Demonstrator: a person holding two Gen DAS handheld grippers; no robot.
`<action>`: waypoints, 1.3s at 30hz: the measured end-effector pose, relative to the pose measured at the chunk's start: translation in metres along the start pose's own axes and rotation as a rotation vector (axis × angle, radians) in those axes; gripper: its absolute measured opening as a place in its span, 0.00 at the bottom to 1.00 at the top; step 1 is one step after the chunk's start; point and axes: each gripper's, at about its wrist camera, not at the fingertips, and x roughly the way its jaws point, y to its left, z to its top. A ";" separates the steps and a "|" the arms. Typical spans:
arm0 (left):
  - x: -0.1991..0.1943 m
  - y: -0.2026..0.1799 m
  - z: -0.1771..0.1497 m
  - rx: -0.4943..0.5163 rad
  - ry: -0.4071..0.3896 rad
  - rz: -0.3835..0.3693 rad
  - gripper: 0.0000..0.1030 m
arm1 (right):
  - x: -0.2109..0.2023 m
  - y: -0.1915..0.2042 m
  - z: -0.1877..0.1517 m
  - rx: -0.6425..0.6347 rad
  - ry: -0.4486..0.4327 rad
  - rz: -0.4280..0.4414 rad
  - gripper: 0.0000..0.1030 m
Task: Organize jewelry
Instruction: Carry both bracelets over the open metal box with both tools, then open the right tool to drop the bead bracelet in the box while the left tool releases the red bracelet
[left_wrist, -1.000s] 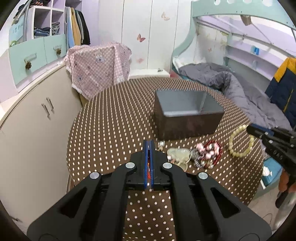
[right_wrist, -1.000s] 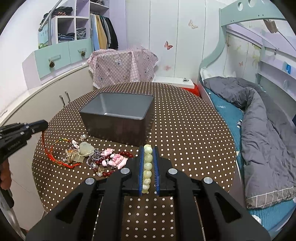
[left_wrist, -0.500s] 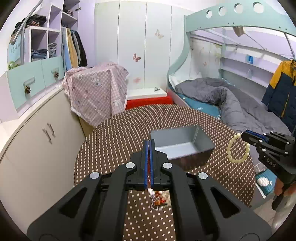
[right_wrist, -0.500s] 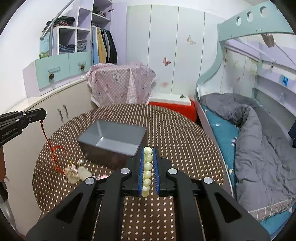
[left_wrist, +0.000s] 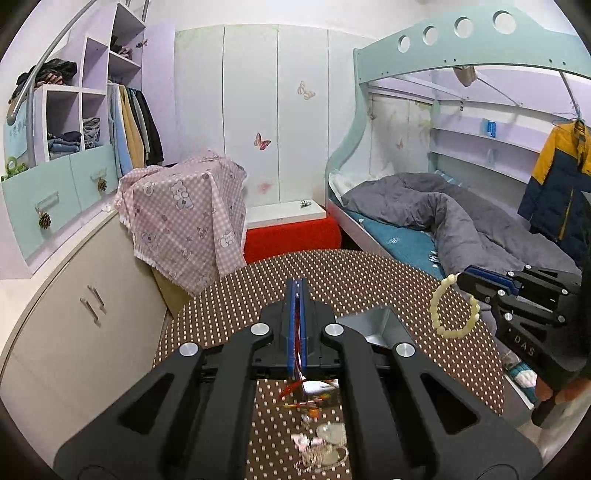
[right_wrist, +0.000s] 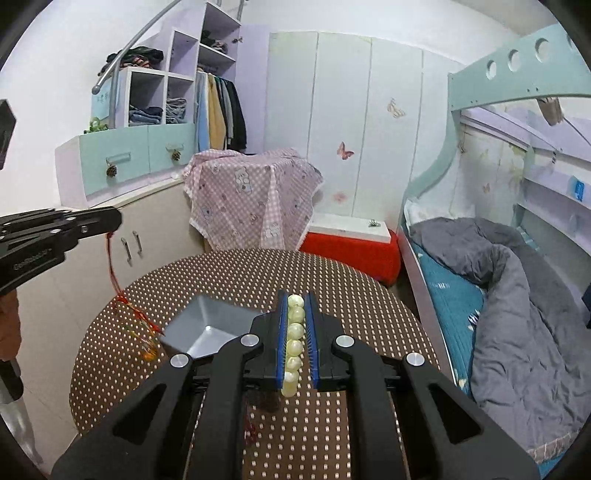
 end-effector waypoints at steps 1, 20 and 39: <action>0.002 0.001 0.004 -0.003 -0.005 -0.011 0.02 | 0.003 0.001 0.003 -0.002 -0.001 0.010 0.08; 0.047 -0.005 0.032 -0.031 0.012 -0.082 0.02 | 0.036 0.002 0.020 -0.029 0.030 0.094 0.08; 0.117 -0.005 -0.029 -0.098 0.308 -0.096 0.03 | 0.063 -0.014 0.002 0.036 0.116 0.088 0.57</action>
